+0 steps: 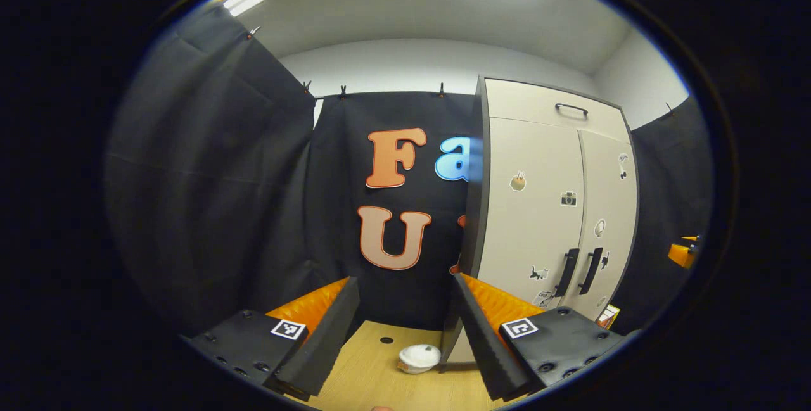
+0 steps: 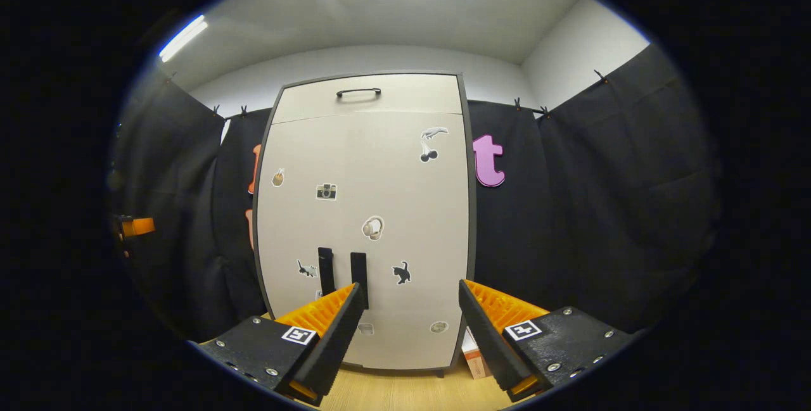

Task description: Grab one shoe with the right hand and put it into the shoe cabinet, grab the other shoe with the left hand and put it into the shoe cabinet; then close the right door with the right hand and the left door with the left hand.

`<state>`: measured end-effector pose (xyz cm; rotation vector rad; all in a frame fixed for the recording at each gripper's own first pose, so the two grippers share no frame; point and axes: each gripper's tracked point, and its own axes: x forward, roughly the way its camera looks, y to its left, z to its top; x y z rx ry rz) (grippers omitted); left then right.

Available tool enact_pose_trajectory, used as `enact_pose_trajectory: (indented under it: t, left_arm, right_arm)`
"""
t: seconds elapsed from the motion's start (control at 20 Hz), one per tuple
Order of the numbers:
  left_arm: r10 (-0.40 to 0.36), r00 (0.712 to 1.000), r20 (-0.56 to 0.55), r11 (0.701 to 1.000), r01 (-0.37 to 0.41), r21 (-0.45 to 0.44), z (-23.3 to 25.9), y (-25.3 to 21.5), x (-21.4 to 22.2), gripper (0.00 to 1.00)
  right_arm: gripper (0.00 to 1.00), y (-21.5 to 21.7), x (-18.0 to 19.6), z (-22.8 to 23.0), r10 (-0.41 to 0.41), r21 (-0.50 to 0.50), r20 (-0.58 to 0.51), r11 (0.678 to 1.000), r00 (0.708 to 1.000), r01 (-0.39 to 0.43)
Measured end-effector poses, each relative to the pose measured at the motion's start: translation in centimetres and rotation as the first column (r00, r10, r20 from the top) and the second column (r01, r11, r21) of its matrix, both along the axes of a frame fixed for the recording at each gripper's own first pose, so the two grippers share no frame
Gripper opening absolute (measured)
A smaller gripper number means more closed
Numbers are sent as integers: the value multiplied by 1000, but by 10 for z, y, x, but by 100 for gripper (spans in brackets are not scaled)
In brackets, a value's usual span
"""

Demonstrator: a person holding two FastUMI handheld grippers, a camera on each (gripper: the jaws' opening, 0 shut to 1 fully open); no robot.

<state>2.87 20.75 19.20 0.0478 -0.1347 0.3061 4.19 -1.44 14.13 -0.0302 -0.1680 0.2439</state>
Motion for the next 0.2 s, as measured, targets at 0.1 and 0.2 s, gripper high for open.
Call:
enact_pose_trajectory:
  t: [0.1,0.2]
  left_arm:
    - [-2,1000,-2,1000,2,3,0,3,2,96]
    - [-3,1000,0,1000,3,5,-1,3,0,96]
  right_arm:
    - [92,-3,-5,1,-8,2,3,1000,1000,8]
    - [92,-6,-9,1,-14,6,5,1000,1000,14]
